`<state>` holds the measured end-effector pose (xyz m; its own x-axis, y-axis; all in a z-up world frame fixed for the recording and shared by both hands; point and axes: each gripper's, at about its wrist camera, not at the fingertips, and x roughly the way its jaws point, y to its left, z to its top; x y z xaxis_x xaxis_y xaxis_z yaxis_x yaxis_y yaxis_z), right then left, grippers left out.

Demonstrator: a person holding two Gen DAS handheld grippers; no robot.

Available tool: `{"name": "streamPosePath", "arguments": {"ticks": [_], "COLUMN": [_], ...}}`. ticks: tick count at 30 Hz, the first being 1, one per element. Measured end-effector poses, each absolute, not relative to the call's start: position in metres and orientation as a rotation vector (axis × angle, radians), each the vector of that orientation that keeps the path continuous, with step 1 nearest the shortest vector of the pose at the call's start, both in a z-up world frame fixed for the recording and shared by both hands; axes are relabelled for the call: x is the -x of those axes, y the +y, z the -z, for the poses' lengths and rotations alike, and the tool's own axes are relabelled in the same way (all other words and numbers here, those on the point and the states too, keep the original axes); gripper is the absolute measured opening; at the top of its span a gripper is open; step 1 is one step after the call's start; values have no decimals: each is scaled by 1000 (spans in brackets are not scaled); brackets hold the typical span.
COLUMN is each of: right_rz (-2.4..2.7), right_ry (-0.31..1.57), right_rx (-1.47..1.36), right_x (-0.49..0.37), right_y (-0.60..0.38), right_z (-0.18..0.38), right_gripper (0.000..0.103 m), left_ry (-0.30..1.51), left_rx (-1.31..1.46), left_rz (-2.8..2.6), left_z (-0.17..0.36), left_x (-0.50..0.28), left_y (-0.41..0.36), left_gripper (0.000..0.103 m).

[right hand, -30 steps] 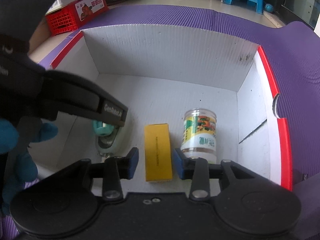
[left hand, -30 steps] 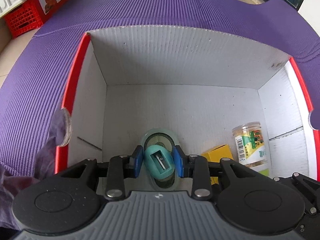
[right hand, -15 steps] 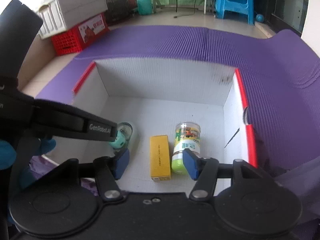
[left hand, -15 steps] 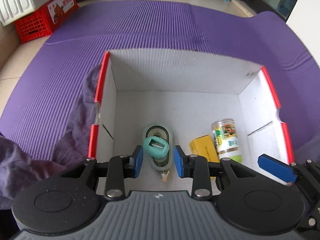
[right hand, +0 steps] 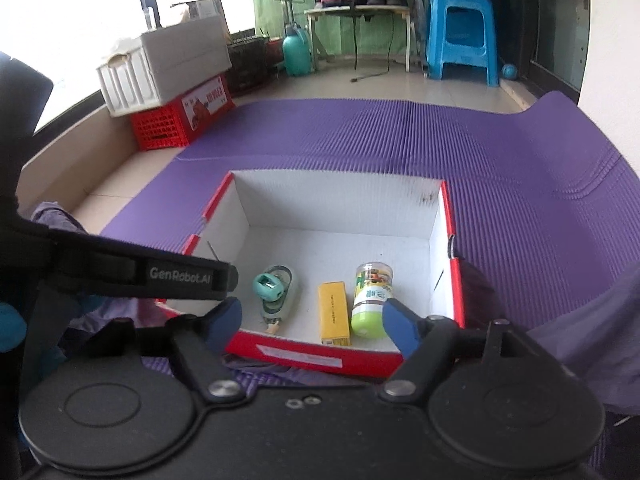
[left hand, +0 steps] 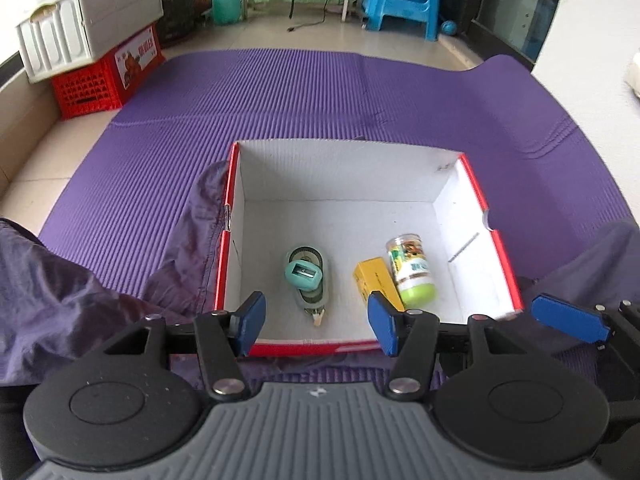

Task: Organize rigid objects
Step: 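Open both tools to drop the sharpener and yellow box in the box, then withdraw both tools back toward the remaining items on the mat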

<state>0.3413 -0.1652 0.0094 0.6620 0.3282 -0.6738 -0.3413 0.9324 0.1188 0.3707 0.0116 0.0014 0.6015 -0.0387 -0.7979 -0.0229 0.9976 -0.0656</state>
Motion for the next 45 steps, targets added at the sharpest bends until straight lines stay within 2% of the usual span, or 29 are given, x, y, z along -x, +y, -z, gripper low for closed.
{"name": "streamPosePath", "arguments": {"ticks": [5,8,12,15,18,23,25,35,36,38,45], "right_rz": [-395,-407,-419,-431,-443,-456,-463,-491,-491,-493,-484], "right_ry": [724,707,678,658,645,613,603,569,565,562,581], "right_rx": [24,24,29,30,25,10,-2,-11,-7,-5,-28], "right_x": [-313,-297,-277,-262,-249,-230,-223,-190,-188,-184,-178], "right_y": [-175,-180,-183,-186,-189,-193,-195,-200,-200,-200,-208], "right_z": [-21,-28,-36,-39,-41,-46,-47,-49,-50,-49,-38], "right_gripper": [86,87,92,94,97,103,103,103,103,103,103], "left_ry": [892,869,840,813,794,759,748,692,686,680,665], "left_rx": [65,65,55,39,40,48,49,50,47,44,32], "left_rz": [21,24,29,33,32,31,32,43,40,34,27], "left_z": [-16,-23,-32,-37,-40,-46,-48,-52,-52,-51,-40], "left_x": [-339,-321,-299,-283,-267,-244,-235,-195,-191,-186,-171], "left_y": [9,8,5,4,5,9,10,14,14,16,20], "left_gripper": [56,56,68,71,80,81,84,86,89,102,103]}}
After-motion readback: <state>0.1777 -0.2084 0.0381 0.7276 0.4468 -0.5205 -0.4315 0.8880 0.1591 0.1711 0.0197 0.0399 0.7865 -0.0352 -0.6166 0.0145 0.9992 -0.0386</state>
